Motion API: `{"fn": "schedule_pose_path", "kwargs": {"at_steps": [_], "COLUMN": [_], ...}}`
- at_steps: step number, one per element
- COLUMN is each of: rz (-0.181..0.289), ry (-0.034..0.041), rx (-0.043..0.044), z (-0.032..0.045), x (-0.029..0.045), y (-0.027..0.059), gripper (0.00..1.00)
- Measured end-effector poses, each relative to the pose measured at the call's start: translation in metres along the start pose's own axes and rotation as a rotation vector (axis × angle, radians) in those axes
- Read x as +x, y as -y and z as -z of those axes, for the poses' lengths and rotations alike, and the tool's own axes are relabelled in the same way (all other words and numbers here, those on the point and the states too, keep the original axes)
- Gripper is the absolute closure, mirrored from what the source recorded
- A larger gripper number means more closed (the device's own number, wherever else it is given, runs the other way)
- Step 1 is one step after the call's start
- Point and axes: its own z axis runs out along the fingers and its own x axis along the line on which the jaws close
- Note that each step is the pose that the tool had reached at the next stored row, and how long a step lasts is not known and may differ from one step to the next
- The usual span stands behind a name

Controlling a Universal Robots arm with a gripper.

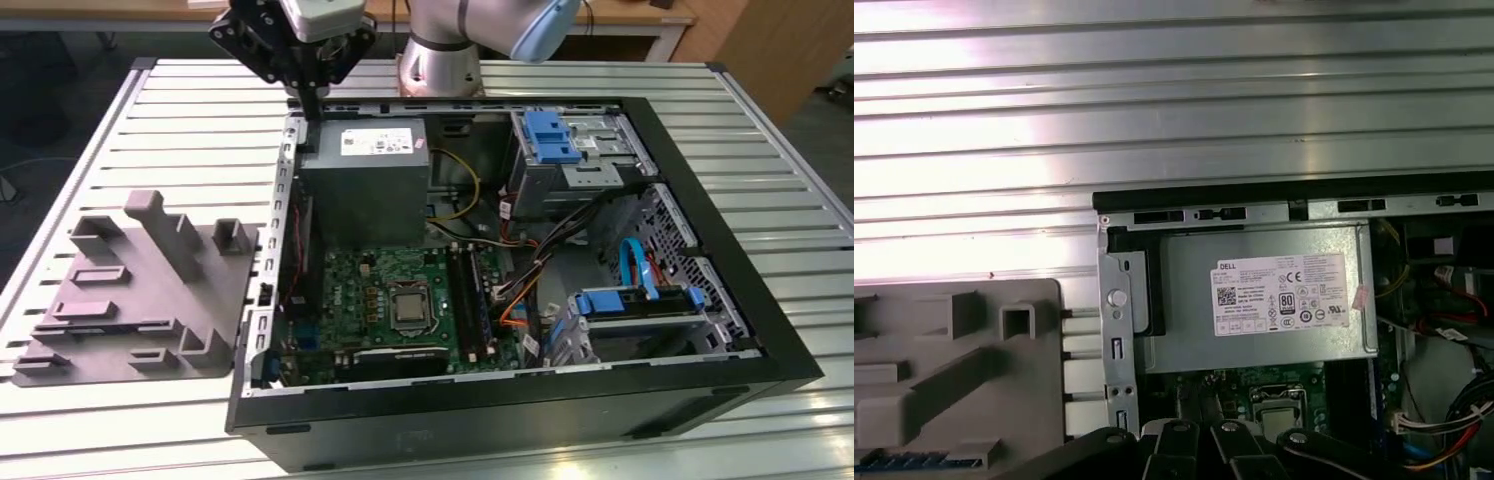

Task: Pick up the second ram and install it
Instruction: 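Reach for the second ram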

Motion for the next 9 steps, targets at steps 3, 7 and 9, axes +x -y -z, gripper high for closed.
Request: {"fn": "schedule_pose_path", "kwargs": {"at_steps": [3,7,9], "rz": [0.000,0.000,0.000], "ry": [0.0000,0.0000,0.0000], "rx": [0.0000,0.0000,-0.0001], "z": [-0.0002,-0.0005,-0.0006], "x": [0.0062,0.0153,0.0200], "y": [0.0005,0.0012,0.0016], "gripper": [0.89,0.89,0.89]}}
